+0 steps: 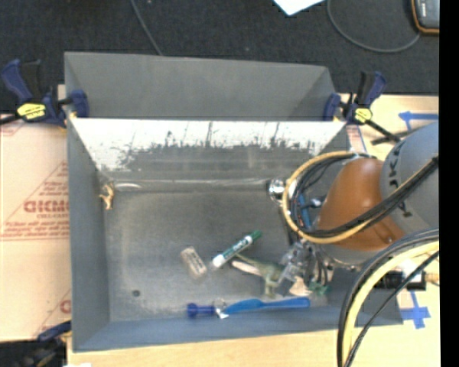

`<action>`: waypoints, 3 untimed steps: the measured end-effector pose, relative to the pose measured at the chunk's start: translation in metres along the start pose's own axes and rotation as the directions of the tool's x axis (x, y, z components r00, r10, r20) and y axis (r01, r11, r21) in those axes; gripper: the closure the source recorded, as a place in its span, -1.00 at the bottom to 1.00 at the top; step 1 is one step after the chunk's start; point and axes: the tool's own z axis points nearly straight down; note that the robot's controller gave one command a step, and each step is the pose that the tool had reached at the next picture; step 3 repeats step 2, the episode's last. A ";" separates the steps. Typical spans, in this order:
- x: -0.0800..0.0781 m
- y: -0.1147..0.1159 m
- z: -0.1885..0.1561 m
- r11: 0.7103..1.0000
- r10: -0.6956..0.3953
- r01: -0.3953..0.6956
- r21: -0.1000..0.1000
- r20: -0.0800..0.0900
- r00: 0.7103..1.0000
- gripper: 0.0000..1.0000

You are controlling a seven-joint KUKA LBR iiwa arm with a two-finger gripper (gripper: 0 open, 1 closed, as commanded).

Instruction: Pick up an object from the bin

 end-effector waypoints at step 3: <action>-0.003 0.000 -0.065 1.000 -0.007 0.007 -0.002 0.006 1.000 1.00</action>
Offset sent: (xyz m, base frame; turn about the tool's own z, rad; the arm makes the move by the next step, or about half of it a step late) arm 0.0024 -0.0005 0.0754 -0.0020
